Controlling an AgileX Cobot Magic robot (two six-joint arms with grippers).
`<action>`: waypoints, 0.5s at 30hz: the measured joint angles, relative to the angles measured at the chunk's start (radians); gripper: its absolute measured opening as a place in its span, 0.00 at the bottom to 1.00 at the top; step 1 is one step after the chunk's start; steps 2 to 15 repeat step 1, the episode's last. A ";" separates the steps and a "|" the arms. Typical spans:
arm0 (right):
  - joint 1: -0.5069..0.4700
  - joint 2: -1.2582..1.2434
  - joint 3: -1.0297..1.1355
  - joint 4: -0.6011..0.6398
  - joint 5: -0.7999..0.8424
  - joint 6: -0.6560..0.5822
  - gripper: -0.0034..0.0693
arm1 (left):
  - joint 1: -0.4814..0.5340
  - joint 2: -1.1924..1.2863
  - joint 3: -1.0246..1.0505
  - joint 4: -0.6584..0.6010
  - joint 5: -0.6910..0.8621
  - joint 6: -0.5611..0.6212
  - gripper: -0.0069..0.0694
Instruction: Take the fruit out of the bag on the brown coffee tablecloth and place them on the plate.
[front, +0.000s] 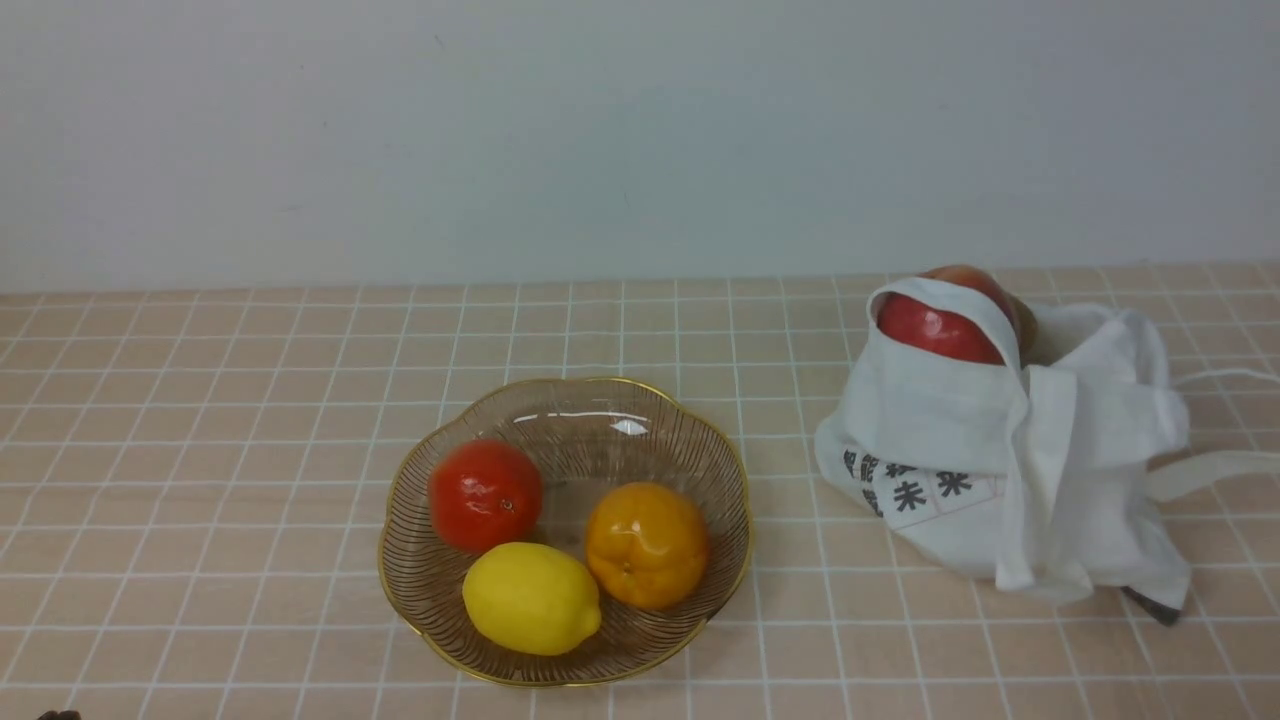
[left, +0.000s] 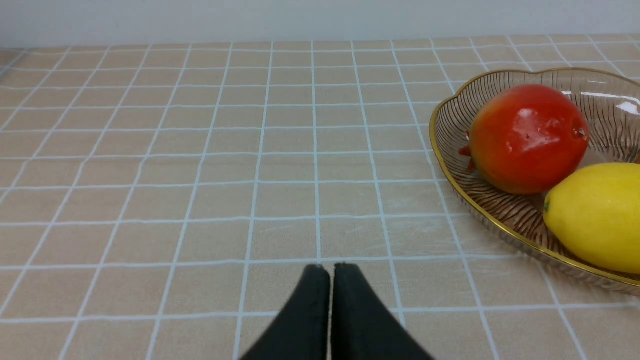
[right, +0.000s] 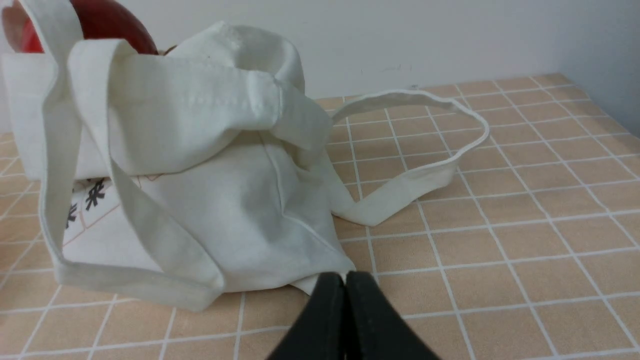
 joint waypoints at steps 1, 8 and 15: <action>0.000 0.000 0.000 0.000 0.000 0.000 0.03 | 0.000 0.000 0.000 0.000 0.000 0.000 0.08; 0.000 0.000 0.000 0.000 0.000 0.000 0.03 | 0.000 0.000 0.000 0.000 0.000 0.000 0.08; 0.000 0.000 0.000 0.000 0.000 0.000 0.03 | 0.000 0.000 0.000 0.000 0.000 0.000 0.08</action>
